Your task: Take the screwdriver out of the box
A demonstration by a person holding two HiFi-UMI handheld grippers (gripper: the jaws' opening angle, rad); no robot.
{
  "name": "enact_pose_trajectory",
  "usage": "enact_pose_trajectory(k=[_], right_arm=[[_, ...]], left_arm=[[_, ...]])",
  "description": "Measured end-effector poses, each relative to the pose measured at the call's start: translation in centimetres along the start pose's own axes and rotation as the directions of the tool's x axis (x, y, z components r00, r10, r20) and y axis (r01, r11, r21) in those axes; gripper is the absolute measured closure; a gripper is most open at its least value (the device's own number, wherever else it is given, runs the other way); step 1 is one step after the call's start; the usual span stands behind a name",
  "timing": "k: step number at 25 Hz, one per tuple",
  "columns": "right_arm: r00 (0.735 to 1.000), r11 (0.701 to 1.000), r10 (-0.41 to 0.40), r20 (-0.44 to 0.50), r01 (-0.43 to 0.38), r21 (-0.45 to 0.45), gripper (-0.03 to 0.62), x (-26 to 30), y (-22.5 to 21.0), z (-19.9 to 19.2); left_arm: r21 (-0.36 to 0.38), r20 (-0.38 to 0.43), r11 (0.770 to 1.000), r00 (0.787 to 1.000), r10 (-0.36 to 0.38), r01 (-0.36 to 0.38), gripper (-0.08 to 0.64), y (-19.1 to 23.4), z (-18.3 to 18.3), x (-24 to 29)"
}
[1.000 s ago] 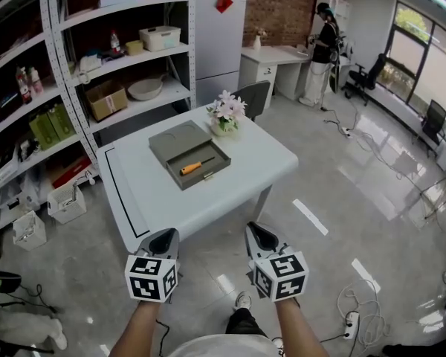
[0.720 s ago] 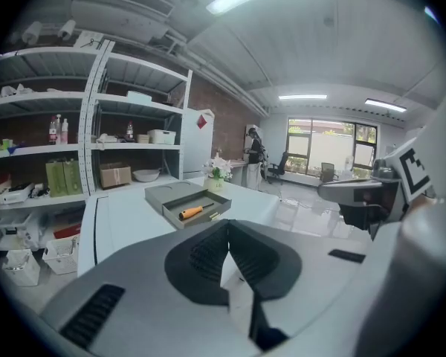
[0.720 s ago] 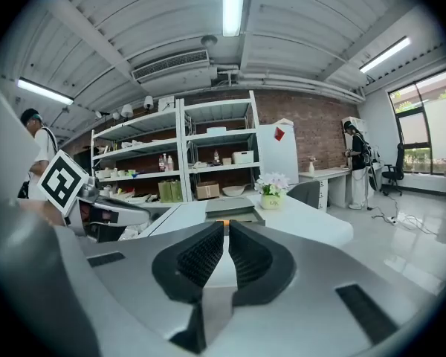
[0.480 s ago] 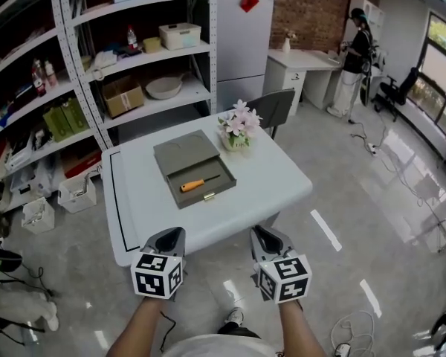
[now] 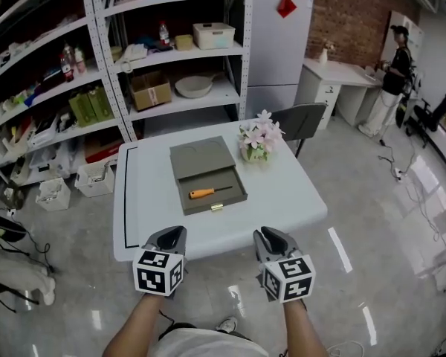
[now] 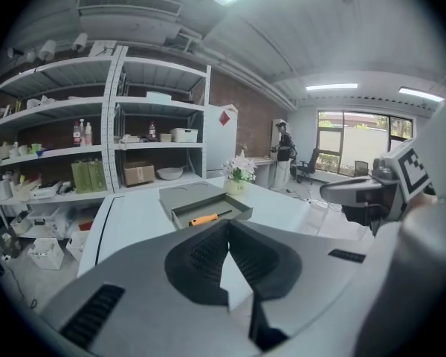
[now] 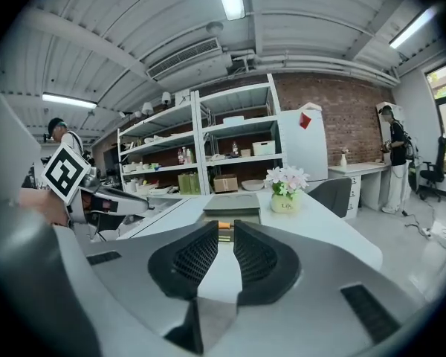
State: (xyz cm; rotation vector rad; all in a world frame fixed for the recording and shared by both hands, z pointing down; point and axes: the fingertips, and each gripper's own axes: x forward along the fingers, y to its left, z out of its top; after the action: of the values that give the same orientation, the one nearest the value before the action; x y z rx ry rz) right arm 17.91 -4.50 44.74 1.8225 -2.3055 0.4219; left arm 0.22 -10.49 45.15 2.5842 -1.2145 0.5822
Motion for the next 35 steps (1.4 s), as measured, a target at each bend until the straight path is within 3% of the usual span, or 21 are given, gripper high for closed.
enact_pose_trajectory(k=[11, 20, 27, 35], right_arm=[[0.988, 0.983, 0.147, -0.049, -0.151, -0.107, 0.514, 4.0, 0.7, 1.1], [0.962, 0.944, 0.227, -0.149, -0.255, -0.209, 0.504, 9.9, 0.2, 2.1], [0.911, 0.868, 0.31, -0.271, -0.388, -0.31, 0.482, 16.6, 1.3, 2.0], [0.799, 0.746, 0.385, -0.461, -0.564, -0.355, 0.479, 22.8, 3.2, -0.1]], left_arm=[[-0.038, -0.002, 0.997, 0.998, 0.062, -0.062, 0.555, 1.9, -0.3, 1.5], [-0.087, -0.02, 0.993, 0.997, 0.076, -0.078, 0.555, 4.8, -0.4, 5.8], [-0.117, -0.06, 0.989, 0.995, 0.085, -0.092, 0.555, 8.7, -0.2, 9.5], [-0.136, -0.09, 0.989, 0.995, 0.047, -0.059, 0.555, 11.6, 0.1, 13.2]])
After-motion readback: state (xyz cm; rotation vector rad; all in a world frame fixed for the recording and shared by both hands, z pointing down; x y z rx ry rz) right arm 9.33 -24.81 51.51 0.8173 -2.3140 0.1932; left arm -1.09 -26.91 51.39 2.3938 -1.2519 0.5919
